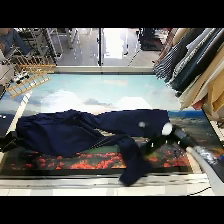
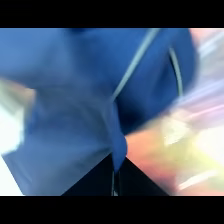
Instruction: Fold the clothes and pants, and hang the long-sleeved shirts on hangers.
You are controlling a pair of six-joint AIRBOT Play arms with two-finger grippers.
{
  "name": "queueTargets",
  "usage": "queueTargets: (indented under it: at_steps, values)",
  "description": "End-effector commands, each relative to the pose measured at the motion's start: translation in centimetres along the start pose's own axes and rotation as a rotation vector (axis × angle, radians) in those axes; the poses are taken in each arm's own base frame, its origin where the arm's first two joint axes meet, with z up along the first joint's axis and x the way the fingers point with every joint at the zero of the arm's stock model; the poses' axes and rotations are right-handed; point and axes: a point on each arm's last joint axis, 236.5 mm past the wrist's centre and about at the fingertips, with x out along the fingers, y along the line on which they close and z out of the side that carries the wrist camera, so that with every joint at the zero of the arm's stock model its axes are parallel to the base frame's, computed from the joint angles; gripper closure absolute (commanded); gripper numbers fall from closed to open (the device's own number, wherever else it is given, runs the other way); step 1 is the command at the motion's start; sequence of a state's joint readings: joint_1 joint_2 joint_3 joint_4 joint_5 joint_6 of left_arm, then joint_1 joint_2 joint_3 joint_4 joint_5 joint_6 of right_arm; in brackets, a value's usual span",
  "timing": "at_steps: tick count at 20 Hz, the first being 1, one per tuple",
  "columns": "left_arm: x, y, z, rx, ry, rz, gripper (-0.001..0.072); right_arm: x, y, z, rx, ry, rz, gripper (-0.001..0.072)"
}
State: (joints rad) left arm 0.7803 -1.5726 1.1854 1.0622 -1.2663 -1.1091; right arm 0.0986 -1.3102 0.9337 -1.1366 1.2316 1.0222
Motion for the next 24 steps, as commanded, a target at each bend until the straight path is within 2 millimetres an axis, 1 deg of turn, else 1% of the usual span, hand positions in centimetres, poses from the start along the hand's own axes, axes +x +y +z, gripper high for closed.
queueTargets:
  at_steps: [1, 2, 3, 4, 5, 6, 7, 8, 9, 10, 11, 12, 13, 14, 15, 16, 17, 18, 20, 21, 22, 23, 24]
  values:
    - [-1.1, -0.6, 0.0, -0.026, -0.013, 0.001, 0.0020, -20.4, -6.8, 10.7, -0.054, -0.383, -0.570, 0.0704]
    - [-1.5, -0.8, 0.0, -0.032, -0.023, 0.005, 0.0020, -27.7, -5.6, 12.6, -0.095, -0.533, -0.654, 0.0704]
    - [-1.8, -0.9, -0.1, -0.049, -0.021, 0.008, 0.0020, -31.9, -3.8, 12.5, -0.132, -0.595, -0.677, 0.0703]
    - [-2.0, -1.1, -0.4, -0.060, -0.010, 0.005, 0.0020, -32.9, -2.2, 11.0, -0.151, -0.567, -0.654, 0.0703]
    - [-1.9, -1.2, -1.0, -0.065, 0.013, 0.002, 0.0020, -31.4, -1.2, 8.4, -0.140, -0.470, -0.603, 0.0702]
    - [-1.9, -0.9, -1.5, -0.068, 0.036, 0.013, 0.0020, -28.2, -0.4, 5.2, -0.102, -0.330, -0.510, 0.0700]
    - [-2.0, -0.1, -2.0, -0.097, 0.056, 0.049, 0.0020, -25.2, 0.1, 2.5, -0.030, -0.226, -0.435, 0.0590]
    - [-2.1, 0.8, -2.4, -0.128, 0.069, 0.088, 0.0019, -22.0, -0.1, -0.1, 0.063, -0.141, -0.386, 0.0444]
    - [-2.2, 1.6, -2.8, -0.149, 0.080, 0.126, 0.0019, -18.6, -0.2, -3.0, 0.132, -0.055, -0.343, 0.0410]
    - [-2.3, 2.4, -3.2, -0.145, 0.096, 0.158, 0.0019, -15.4, 0.0, -6.1, 0.188, 0.031, -0.302, 0.0410]
    - [-2.4, 2.7, -3.4, -0.144, 0.104, 0.174, 0.0019, -12.1, 0.2, -9.6, 0.249, 0.116, -0.270, 0.0410]
    - [-2.4, 3.0, -3.5, -0.152, 0.107, 0.185, 0.0019, -9.4, 0.0, -12.7, 0.295, 0.178, -0.264, 0.0407]
    - [-2.4, 2.9, -3.7, -0.159, 0.112, 0.180, 0.0019, -7.0, -0.8, -15.2, 0.335, 0.206, -0.292, 0.0406]
    - [-2.1, 2.6, -3.9, -0.167, 0.118, 0.168, 0.0018, -5.3, -2.0, -16.4, 0.374, 0.187, -0.331, 0.0401]
    - [-1.7, 2.1, -4.2, -0.178, 0.124, 0.143, 0.0016, -4.0, -3.2, -16.3, 0.425, 0.122, -0.350, 0.0336]
    - [-1.0, 1.3, -4.4, -0.196, 0.126, 0.102, 0.0010, -3.3, -4.6, -15.1, 0.494, 0.019, -0.355, 0.0275]
    - [-0.2, 0.6, -4.4, -0.219, 0.115, 0.060, 0.0008, -3.4, -5.9, -13.2, 0.559, -0.100, -0.345, 0.0275]
    - [0.6, 0.1, -4.2, -0.244, 0.091, 0.026, 0.0007, -4.1, -7.3, -10.5, 0.631, -0.249, -0.316, 0.0275]
    - [2.1, -0.4, -3.8, -0.299, 0.040, -0.025, 0.0007, -6.0, -9.2, -6.4, 0.753, -0.473, -0.222, 0.0275]
    - [2.7, -0.4, -3.7, -0.321, 0.019, -0.035, 0.0007, -6.8, -9.5, -5.0, 0.777, -0.538, -0.170, 0.0275]
    - [3.2, -0.5, -3.6, -0.343, 0.002, -0.050, 0.0007, -7.1, -9.5, -4.0, 0.777, -0.568, -0.130, 0.0275]
    - [3.6, -0.7, -3.6, -0.345, -0.010, -0.065, 0.0007, -7.1, -9.4, -3.3, 0.764, -0.577, -0.106, 0.0274]
    - [4.0, -0.9, -3.7, -0.343, -0.015, -0.078, 0.0007, -6.9, -9.5, -3.1, 0.764, -0.573, -0.098, 0.0270]
